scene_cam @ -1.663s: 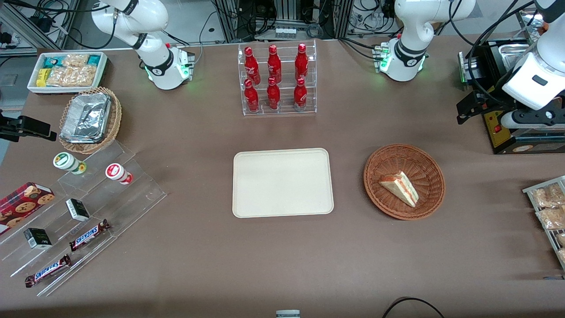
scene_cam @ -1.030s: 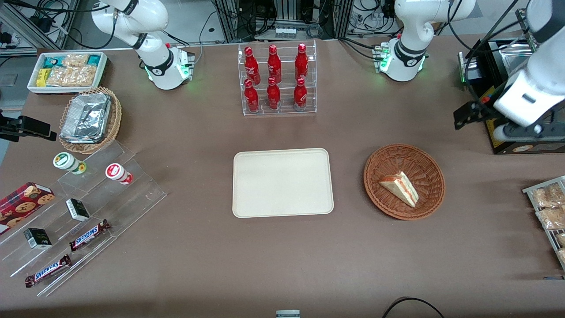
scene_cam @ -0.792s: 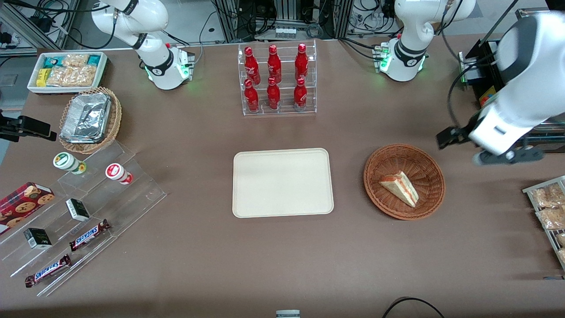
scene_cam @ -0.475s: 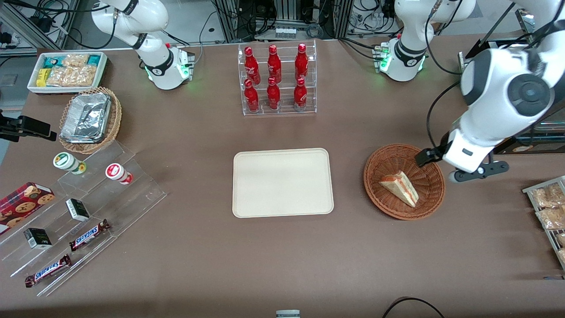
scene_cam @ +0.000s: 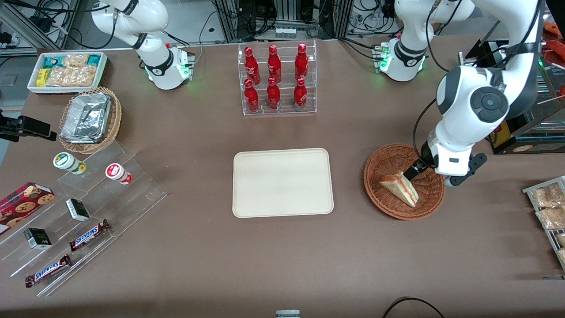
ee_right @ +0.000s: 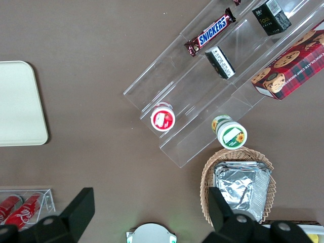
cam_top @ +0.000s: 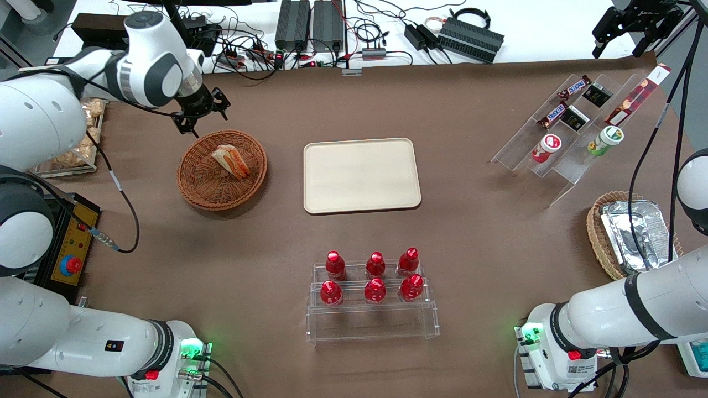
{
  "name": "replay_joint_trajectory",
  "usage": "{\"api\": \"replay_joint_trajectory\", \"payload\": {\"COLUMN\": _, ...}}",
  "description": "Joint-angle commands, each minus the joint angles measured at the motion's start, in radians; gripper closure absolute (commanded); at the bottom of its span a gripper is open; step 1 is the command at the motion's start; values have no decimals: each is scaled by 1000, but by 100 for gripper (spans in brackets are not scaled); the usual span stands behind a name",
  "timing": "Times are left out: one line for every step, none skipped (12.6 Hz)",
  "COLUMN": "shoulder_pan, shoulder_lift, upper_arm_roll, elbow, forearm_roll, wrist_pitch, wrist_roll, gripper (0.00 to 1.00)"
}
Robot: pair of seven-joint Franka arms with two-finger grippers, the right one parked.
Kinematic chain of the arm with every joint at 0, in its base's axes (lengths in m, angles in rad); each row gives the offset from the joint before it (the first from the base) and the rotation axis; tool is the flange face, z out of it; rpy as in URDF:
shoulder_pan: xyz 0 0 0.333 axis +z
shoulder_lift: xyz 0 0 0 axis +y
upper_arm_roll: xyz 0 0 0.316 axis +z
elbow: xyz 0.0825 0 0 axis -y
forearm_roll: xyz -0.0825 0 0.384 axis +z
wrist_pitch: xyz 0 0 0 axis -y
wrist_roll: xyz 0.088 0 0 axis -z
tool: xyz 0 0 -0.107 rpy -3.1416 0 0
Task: Place sandwich from basket to tray
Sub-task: 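Lower the left gripper and close it on the wrapped sandwich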
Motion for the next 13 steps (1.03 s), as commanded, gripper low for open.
{"api": "replay_joint_trajectory", "payload": {"shoulder_pan": -31, "shoulder_lift": 43, "upper_arm_roll": 6, "elbow": -56, "forearm_roll": 15, "wrist_pitch": 113, "wrist_roll": -118, "gripper": 0}}
{"api": "replay_joint_trajectory", "payload": {"shoulder_pan": -31, "shoulder_lift": 44, "upper_arm_roll": 6, "elbow": -84, "forearm_roll": 16, "wrist_pitch": 144, "wrist_roll": -116, "gripper": 0}}
{"api": "replay_joint_trajectory", "payload": {"shoulder_pan": -28, "shoulder_lift": 44, "upper_arm_roll": 6, "elbow": -108, "forearm_roll": 22, "wrist_pitch": 161, "wrist_roll": -116, "gripper": 0}}
{"api": "replay_joint_trajectory", "payload": {"shoulder_pan": -28, "shoulder_lift": 50, "upper_arm_roll": 8, "elbow": -121, "forearm_roll": 25, "wrist_pitch": 169, "wrist_roll": -112, "gripper": 0}}
{"api": "replay_joint_trajectory", "payload": {"shoulder_pan": -28, "shoulder_lift": 61, "upper_arm_roll": 9, "elbow": -121, "forearm_roll": 33, "wrist_pitch": 171, "wrist_roll": -111, "gripper": 0}}
{"api": "replay_joint_trajectory", "payload": {"shoulder_pan": -27, "shoulder_lift": 70, "upper_arm_roll": 9, "elbow": -122, "forearm_roll": 39, "wrist_pitch": 178, "wrist_roll": -115, "gripper": 0}}
{"api": "replay_joint_trajectory", "payload": {"shoulder_pan": -25, "shoulder_lift": 81, "upper_arm_roll": 9, "elbow": -122, "forearm_roll": 39, "wrist_pitch": 203, "wrist_roll": -115, "gripper": 0}}
{"api": "replay_joint_trajectory", "payload": {"shoulder_pan": -22, "shoulder_lift": 102, "upper_arm_roll": 12, "elbow": -122, "forearm_roll": 39, "wrist_pitch": 230, "wrist_roll": -116, "gripper": 0}}
{"api": "replay_joint_trajectory", "payload": {"shoulder_pan": -22, "shoulder_lift": 121, "upper_arm_roll": 12, "elbow": -122, "forearm_roll": 39, "wrist_pitch": 255, "wrist_roll": -115, "gripper": 0}}
{"api": "replay_joint_trajectory", "payload": {"shoulder_pan": -22, "shoulder_lift": 139, "upper_arm_roll": 12, "elbow": -122, "forearm_roll": 39, "wrist_pitch": 279, "wrist_roll": -115, "gripper": 0}}
{"api": "replay_joint_trajectory", "payload": {"shoulder_pan": -22, "shoulder_lift": 149, "upper_arm_roll": 12, "elbow": -122, "forearm_roll": 41, "wrist_pitch": 284, "wrist_roll": -115, "gripper": 0}}
{"api": "replay_joint_trajectory", "payload": {"shoulder_pan": -22, "shoulder_lift": 159, "upper_arm_roll": 12, "elbow": -121, "forearm_roll": 42, "wrist_pitch": 286, "wrist_roll": -115, "gripper": 0}}
{"api": "replay_joint_trajectory", "payload": {"shoulder_pan": -22, "shoulder_lift": 168, "upper_arm_roll": 12, "elbow": -121, "forearm_roll": 48, "wrist_pitch": 301, "wrist_roll": -115, "gripper": 0}}
